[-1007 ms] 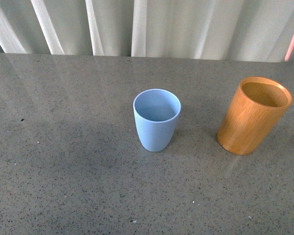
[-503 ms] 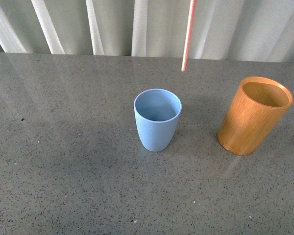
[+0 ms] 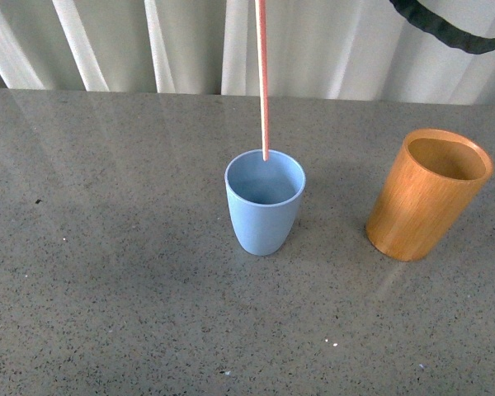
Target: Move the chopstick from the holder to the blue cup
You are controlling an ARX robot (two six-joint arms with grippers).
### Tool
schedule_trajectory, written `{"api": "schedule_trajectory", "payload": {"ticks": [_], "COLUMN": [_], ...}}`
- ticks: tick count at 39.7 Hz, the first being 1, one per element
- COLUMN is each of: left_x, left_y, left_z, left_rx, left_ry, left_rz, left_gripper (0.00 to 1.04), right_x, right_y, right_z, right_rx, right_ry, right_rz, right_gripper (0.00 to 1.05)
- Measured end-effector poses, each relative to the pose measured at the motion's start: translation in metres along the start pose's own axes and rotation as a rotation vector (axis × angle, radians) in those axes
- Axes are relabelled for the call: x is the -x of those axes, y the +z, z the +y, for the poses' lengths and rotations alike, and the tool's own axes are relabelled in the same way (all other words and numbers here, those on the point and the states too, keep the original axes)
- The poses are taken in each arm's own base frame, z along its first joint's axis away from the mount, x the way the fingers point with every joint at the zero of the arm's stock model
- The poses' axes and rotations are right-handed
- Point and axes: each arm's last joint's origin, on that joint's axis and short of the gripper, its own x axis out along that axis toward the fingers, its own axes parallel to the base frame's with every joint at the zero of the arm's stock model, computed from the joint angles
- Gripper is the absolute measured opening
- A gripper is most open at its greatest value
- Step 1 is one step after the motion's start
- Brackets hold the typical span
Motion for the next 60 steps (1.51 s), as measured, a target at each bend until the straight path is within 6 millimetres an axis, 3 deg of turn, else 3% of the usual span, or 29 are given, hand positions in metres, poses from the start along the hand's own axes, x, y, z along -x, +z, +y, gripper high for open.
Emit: {"api": "schedule_trajectory", "payload": {"ticks": [14, 22, 23, 28, 31, 36, 42, 43, 47, 51, 55, 57, 60], "left_x": [0.000, 0.000, 0.000, 0.000, 0.000, 0.000, 0.000, 0.000, 0.000, 0.000, 0.000, 0.000, 0.000], "left_y": [0.000, 0.000, 0.000, 0.000, 0.000, 0.000, 0.000, 0.000, 0.000, 0.000, 0.000, 0.000, 0.000], "left_z": [0.000, 0.000, 0.000, 0.000, 0.000, 0.000, 0.000, 0.000, 0.000, 0.000, 0.000, 0.000, 0.000], "left_rx": [0.000, 0.000, 0.000, 0.000, 0.000, 0.000, 0.000, 0.000, 0.000, 0.000, 0.000, 0.000, 0.000], "left_ry": [0.000, 0.000, 0.000, 0.000, 0.000, 0.000, 0.000, 0.000, 0.000, 0.000, 0.000, 0.002, -0.001], "left_rz": [0.000, 0.000, 0.000, 0.000, 0.000, 0.000, 0.000, 0.000, 0.000, 0.000, 0.000, 0.000, 0.000], "left_gripper": [0.98, 0.98, 0.98, 0.98, 0.98, 0.98, 0.98, 0.98, 0.98, 0.98, 0.98, 0.98, 0.98], "right_x": [-0.014, -0.023, -0.023, -0.024, -0.020, -0.008, 0.022, 0.037, 0.100, 0.167, 0.221, 0.232, 0.233], "right_y": [-0.029, -0.059, -0.062, -0.064, -0.055, -0.038, -0.009, -0.001, 0.016, 0.001, -0.055, -0.075, -0.077], "right_z": [0.009, 0.009, 0.009, 0.006, 0.004, -0.003, -0.018, -0.025, -0.045, -0.062, -0.091, -0.094, -0.094], "right_rx": [-0.005, -0.001, -0.001, -0.017, -0.024, -0.025, -0.027, -0.035, -0.072, -0.080, -0.081, -0.094, -0.089], "right_ry": [0.014, -0.024, -0.027, -0.071, -0.091, -0.148, -0.255, -0.302, -0.473, -0.687, -0.928, -0.971, -0.923], "right_rz": [0.047, 0.106, 0.112, 0.115, 0.091, 0.051, 0.009, 0.003, 0.006, 0.082, 0.299, 0.394, 0.366], "right_gripper": [0.03, 0.03, 0.05, 0.36, 0.52, 0.69, 0.90, 0.96, 0.95, 0.95, 0.95, 0.95, 0.93]}}
